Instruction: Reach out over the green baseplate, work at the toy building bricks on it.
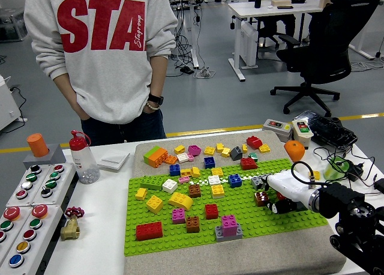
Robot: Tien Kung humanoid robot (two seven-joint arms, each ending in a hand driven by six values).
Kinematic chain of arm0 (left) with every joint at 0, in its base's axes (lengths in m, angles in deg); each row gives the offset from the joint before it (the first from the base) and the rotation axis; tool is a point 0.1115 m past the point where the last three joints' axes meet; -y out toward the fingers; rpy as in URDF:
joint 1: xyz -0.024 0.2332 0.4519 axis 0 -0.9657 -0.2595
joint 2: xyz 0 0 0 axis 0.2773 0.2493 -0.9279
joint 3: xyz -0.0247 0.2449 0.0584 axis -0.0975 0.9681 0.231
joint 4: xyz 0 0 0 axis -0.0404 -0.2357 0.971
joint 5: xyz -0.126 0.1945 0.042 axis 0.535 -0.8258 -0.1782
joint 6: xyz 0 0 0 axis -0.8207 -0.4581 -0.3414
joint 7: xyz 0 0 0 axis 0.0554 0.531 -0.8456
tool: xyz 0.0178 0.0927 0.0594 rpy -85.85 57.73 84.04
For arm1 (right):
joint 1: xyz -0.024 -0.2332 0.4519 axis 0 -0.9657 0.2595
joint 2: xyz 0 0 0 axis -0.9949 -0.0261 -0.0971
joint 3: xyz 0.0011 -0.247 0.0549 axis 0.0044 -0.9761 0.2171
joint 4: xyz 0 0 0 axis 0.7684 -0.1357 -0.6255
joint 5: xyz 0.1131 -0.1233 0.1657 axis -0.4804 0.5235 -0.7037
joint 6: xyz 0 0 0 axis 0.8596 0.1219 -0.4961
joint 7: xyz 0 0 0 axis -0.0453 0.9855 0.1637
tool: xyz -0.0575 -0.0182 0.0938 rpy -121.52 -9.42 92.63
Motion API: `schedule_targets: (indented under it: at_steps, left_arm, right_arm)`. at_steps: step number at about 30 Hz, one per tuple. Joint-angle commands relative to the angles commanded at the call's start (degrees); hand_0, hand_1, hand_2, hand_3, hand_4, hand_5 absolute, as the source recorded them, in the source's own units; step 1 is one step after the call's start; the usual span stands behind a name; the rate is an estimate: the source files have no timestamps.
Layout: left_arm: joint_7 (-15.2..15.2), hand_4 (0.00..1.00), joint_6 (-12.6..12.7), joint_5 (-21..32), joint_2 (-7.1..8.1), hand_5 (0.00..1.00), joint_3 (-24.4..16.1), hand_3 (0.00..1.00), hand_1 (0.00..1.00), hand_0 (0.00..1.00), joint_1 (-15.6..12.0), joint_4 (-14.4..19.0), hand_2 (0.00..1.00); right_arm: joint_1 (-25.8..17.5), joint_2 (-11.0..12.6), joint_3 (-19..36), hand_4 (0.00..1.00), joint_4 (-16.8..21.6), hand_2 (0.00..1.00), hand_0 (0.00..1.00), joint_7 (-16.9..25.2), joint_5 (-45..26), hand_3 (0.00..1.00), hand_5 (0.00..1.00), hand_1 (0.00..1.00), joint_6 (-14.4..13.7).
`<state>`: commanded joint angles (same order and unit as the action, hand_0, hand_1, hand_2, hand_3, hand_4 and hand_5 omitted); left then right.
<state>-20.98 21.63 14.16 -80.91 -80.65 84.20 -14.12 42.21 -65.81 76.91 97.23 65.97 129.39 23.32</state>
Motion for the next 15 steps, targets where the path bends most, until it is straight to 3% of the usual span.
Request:
schedule_targets:
  at_steps: [15]
  left_arm:
    - [0.0,0.357,0.0,-0.2,-0.02,0.998,-0.1,0.444,0.621,0.656,0.1,0.0,0.626]
  right_arm:
    - [0.4,-0.4,-0.8,0.574,-0.3,0.674,0.787,-0.1,1.1,0.728,0.316,0.684,-0.2]
